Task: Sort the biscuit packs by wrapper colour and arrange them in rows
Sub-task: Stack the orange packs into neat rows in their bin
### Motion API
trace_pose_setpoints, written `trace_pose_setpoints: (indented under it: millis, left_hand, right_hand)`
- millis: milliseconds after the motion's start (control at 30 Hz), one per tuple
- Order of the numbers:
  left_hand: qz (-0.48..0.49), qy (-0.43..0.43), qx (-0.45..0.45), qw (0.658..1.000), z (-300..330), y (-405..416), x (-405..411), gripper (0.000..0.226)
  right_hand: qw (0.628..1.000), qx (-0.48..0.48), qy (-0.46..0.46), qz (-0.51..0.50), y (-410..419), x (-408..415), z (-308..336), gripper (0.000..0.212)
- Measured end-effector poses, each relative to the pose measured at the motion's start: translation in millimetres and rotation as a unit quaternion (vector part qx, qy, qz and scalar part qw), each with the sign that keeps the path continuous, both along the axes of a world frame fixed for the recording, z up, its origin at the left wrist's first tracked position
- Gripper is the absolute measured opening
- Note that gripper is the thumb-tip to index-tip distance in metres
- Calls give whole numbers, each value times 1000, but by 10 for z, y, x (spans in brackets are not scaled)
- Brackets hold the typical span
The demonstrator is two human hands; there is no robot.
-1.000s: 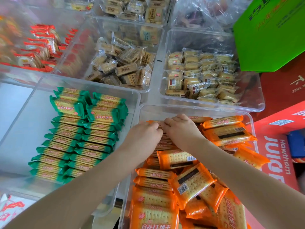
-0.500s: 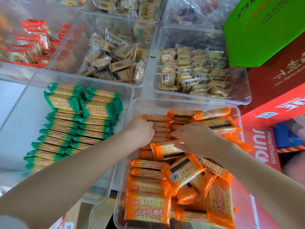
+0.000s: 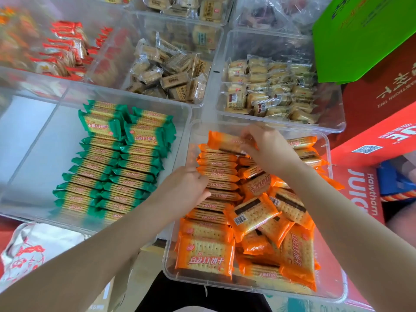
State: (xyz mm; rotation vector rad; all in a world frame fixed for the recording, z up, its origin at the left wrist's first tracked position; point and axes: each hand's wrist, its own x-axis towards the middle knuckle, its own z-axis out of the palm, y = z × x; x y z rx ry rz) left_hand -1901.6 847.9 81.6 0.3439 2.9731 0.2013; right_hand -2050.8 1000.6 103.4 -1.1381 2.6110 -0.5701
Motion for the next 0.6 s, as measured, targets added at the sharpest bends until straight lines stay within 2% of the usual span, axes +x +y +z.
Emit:
trace_pose_setpoints:
  millis: [100,167,233,300,400,500,600]
  left_hand:
    - [-48,-129,-76,988,-47,74,21,39]
    - [-59,-157,-107,980,-75,112,34,42]
    - [-56,-161,-127,977,-103,126,43,44]
    - [-52,-159,-132,977,-113,145,28,44]
    - [-43,-167,-135,976,-63,168,-10,42]
    - [-40,-148,-129,980,-36,153,10,39]
    - [-44,-110,-131,984,-15,161,38,38]
  right_hand:
    - [999,34,7,-19,-86,0,-89,24]
    - [998,65,-10,2,-142,89,-183,25]
    - [996,87,-16,16,-147,201,-233,32]
    - [996,85,21,28,-90,276,-215,36]
    - [995,54,14,81,93,337,-152,28]
    - [976,140,-8,166,275,363,-151,33]
    - [942,231,51,238,310,385,-240,51]
